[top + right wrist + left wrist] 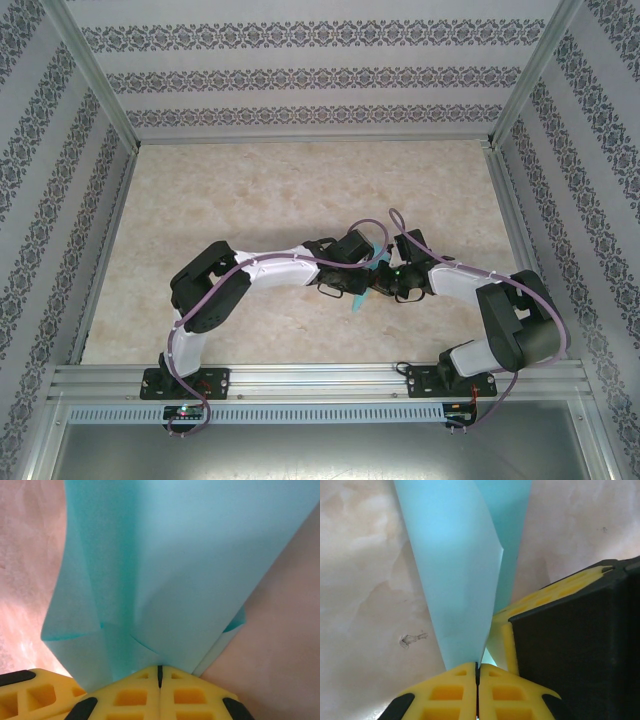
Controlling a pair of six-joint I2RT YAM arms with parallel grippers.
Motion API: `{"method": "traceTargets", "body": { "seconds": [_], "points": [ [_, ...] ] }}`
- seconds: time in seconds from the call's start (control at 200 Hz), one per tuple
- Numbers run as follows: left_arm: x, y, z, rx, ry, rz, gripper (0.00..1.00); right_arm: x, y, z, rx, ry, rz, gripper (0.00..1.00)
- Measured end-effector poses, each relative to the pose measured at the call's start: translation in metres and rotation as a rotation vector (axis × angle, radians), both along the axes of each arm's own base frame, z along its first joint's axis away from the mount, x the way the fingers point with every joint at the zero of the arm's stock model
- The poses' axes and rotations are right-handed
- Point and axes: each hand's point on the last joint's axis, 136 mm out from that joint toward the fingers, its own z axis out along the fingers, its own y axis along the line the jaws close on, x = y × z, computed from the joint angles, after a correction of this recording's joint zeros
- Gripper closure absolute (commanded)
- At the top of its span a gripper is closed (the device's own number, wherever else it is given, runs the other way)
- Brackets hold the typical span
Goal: Fold a paper plane with a square sheet of paper (pick it up from the middle)
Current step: Fold the wing for the fifth time at the center of the table.
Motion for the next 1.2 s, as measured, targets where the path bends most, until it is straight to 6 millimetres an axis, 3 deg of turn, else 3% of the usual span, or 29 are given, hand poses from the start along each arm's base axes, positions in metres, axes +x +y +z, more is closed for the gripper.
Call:
{"method": "traceTargets", "body": {
  "seconds": [0.829, 1.199],
  "points": [
    [-0.001, -0.010, 0.000, -0.068, 0.014, 0.001, 0.91, -0.004, -0.011, 0.007, 0.051, 0.006, -0.070, 0.95],
    [0.002, -0.008, -0.001, -0.066, 0.016, 0.007, 0.91, -0.018, -0.038, 0.008, -0.048, 0.043, -0.135, 0.94]
  ]
}}
